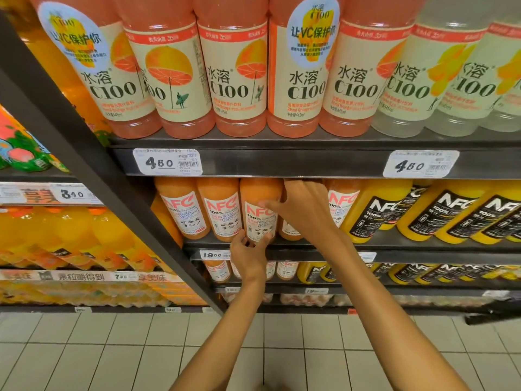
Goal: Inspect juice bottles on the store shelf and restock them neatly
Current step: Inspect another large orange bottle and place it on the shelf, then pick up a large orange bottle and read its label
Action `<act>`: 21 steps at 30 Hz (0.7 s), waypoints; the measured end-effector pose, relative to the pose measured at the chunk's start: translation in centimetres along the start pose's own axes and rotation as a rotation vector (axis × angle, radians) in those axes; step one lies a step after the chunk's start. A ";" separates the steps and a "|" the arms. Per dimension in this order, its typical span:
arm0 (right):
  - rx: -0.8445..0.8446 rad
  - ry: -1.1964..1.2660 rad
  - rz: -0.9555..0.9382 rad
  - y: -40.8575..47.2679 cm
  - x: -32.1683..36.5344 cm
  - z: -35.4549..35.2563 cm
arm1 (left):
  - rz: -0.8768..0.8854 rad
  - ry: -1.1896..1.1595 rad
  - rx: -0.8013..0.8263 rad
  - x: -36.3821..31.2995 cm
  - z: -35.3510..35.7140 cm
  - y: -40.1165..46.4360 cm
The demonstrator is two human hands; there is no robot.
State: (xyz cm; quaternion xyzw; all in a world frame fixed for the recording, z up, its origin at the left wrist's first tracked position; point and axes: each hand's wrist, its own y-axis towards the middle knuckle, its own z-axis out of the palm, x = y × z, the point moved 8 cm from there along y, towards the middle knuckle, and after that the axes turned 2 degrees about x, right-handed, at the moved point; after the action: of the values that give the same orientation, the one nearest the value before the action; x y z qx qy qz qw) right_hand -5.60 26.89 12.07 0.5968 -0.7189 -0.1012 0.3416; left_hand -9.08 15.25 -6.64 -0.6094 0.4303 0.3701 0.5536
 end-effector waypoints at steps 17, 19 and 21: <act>0.074 0.193 0.315 -2.0 -2.1 2.2 | -0.004 -0.036 0.009 -0.8 0.4 -0.5; -0.140 0.246 0.380 -3.1 -3.6 -0.4 | -0.038 -0.070 0.008 -0.4 0.2 -0.9; -0.239 0.274 0.464 -3.9 -5.5 -2.0 | -0.026 -0.073 0.024 -0.2 0.4 -1.4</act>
State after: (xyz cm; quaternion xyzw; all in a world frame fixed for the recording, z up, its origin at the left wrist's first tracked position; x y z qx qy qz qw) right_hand -0.95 31.44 9.41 0.3802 -0.7663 -0.0225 0.5174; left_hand -7.81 15.72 -5.95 -0.5945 0.4063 0.3797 0.5807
